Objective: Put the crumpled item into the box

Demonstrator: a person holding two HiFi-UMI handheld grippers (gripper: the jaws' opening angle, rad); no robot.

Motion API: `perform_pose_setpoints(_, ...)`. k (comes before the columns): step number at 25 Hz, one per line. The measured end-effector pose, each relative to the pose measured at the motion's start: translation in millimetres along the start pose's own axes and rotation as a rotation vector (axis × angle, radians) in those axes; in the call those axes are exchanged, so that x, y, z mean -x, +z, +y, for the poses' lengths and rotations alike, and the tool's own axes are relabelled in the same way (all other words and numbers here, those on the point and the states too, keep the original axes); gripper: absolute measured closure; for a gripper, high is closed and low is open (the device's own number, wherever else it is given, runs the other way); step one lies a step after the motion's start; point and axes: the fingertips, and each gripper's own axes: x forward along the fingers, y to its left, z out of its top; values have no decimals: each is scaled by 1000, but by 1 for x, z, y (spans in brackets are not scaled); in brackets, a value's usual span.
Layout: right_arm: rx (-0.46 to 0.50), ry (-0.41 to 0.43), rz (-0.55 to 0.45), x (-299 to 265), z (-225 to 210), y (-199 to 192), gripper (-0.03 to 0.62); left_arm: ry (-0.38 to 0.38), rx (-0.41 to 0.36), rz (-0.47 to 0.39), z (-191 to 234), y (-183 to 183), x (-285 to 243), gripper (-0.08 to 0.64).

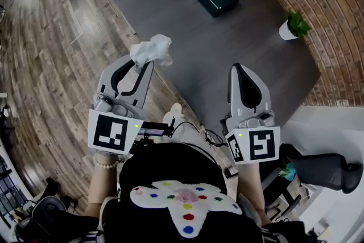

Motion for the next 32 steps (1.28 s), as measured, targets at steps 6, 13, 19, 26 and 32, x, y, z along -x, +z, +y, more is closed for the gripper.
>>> perform_pose_setpoints(6,-9,13,14,-23,-23,-11,594,6,4,11,3,4,-32,486)
perform_pose_setpoints(13,-14,26,22,-39,-29,-18,594,-4,-1,35,3,3,-49,486)
perform_pose_setpoints(19,-1,16,32,-48,-34,-25,594,-25,7,40,4,-2,-65,487)
perform_pose_setpoints(26,20,-15,47,-69,-43,-30,594,-54,4,35,16,-5,-91,486)
perform_pose_setpoints(32,15,-35,67,-92,-51,-37,594,-78,-1,45,32,-8,-113,486)
